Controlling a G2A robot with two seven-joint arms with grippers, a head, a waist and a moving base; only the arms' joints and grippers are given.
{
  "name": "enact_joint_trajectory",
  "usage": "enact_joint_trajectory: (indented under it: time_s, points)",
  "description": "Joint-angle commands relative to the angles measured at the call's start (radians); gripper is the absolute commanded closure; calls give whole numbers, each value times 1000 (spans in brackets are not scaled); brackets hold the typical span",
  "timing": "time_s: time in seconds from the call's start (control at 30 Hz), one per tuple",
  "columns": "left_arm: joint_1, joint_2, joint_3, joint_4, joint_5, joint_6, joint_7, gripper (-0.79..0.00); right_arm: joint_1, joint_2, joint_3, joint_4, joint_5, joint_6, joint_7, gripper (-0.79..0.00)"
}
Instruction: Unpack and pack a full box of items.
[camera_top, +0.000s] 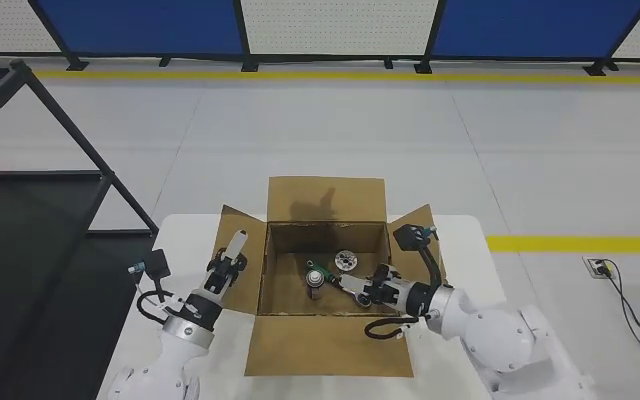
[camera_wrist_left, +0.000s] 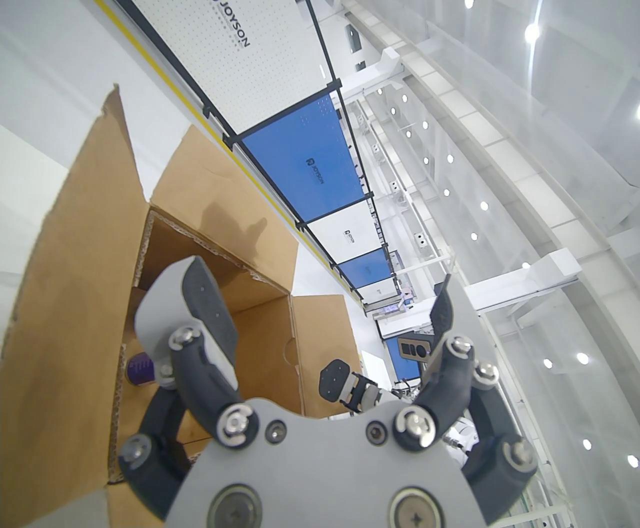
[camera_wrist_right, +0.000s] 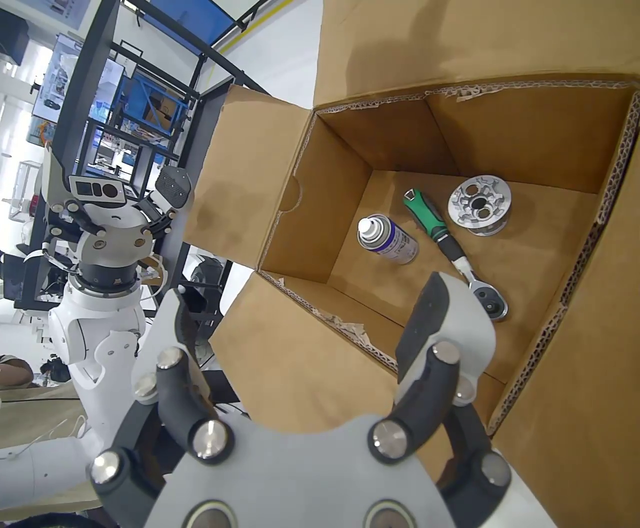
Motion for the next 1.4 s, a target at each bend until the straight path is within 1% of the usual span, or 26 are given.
enact_joint_trajectory:
  time_s: [0.0, 0.07, 0.13, 0.3, 0.5, 0.57, 0.7, 0.77, 0.83, 0.93, 1.27, 1.37]
  points:
    - [4, 0, 1, 3, 8, -3, 7, -785, 0, 0, 0, 0, 0, 0, 0, -785]
    - [0, 0, -13, 10, -12, 17, 18, -785, -6, 0, -13, -4, -19, -21, -9, -785]
    - [-1, 0, -35, 10, -43, 35, 22, -785, 13, -3, -47, 6, -59, -36, -3, -785]
    - [31, 4, -124, -16, -104, 53, 37, -785, 146, -27, -198, 83, -185, -60, 34, -785]
    - [99, 7, -230, -41, -153, 52, 75, -785, 323, -81, -377, 252, -250, -81, 36, -785]
    - [119, 8, -258, -45, -171, 49, 84, -785, 372, -103, -422, 318, -249, -70, 32, -785]
    - [150, 8, -292, -47, -207, 43, 85, -785, 450, -147, -499, 448, -226, -61, 20, -785]
    - [162, 8, -297, -46, -218, 38, 83, -785, 484, -169, -538, 509, -242, -39, 11, -785]
    - [169, 8, -299, -47, -239, 35, 72, -785, 505, -190, -559, 564, -221, -29, 2, -785]
    - [169, 8, -299, -47, -239, 35, 72, -785, 523, -209, -548, 614, -141, -39, -2, -785]
    - [169, 8, -299, -47, -239, 35, 72, -785, 523, -209, -548, 614, -141, -39, -2, -785]
    - [167, 8, -294, -41, -242, 36, 74, -785, 509, -210, -557, 603, -186, -26, -20, -785]
